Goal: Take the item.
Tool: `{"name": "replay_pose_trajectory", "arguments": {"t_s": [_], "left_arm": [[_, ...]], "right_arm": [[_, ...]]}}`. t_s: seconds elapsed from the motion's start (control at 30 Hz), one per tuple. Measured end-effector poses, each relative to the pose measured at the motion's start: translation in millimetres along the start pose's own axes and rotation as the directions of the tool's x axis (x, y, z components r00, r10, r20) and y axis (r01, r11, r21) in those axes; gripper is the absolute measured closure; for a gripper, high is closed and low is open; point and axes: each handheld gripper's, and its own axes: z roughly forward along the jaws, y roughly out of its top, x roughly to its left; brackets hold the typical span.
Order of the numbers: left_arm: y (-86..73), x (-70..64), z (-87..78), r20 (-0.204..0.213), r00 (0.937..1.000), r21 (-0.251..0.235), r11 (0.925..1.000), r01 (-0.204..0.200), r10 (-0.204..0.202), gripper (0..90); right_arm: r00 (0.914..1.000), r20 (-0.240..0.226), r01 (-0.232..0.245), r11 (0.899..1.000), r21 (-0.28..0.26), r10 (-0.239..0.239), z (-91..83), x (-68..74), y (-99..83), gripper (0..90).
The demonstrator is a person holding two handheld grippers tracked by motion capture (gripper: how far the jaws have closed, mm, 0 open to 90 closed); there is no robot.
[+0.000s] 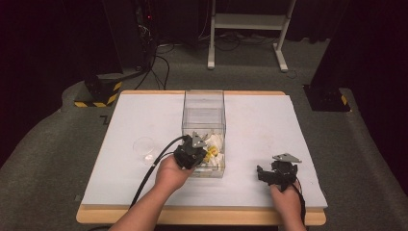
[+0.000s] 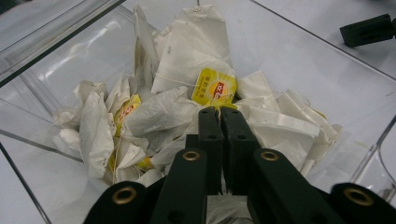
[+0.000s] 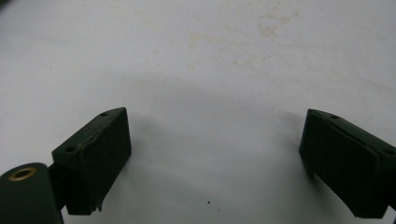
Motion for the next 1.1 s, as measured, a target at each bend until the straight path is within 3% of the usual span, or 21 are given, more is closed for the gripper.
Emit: {"name": "replay_pose_trajectory", "arguments": {"t_s": [0.27,0.47,0.63,0.83,1.1], "left_arm": [[-3.7,3.1,-6.7,0.016,0.9996,-0.053,0.9983,0.026,-0.025,89.7],[-7.9,8.0,-17.4,0.020,0.9989,-0.117,0.9922,0.044,-0.042,89.8],[-10.3,12.5,-24.9,0.048,0.9963,-0.162,0.9836,0.078,-0.071,89.8],[-12.7,15.0,-31.5,0.057,0.9950,-0.203,0.9749,0.092,-0.082,89.8],[-18.0,20.8,-37.4,0.098,0.9885,-0.259,0.9561,0.137,-0.115,89.9]], "right_arm": [[1.0000,0.000,0.000,1.000,0.000,0.000,0.0,0.0,0.0,8.9],[1.0000,0.000,0.000,1.000,0.000,0.000,0.0,0.0,0.0,8.9],[1.0000,0.000,0.000,1.000,0.000,0.000,0.0,0.0,0.0,8.9],[1.0000,0.000,0.000,1.000,0.000,0.000,0.0,0.0,0.0,8.9],[1.0000,0.000,-0.002,1.000,-0.001,0.002,0.0,0.2,0.0,8.9]]}}
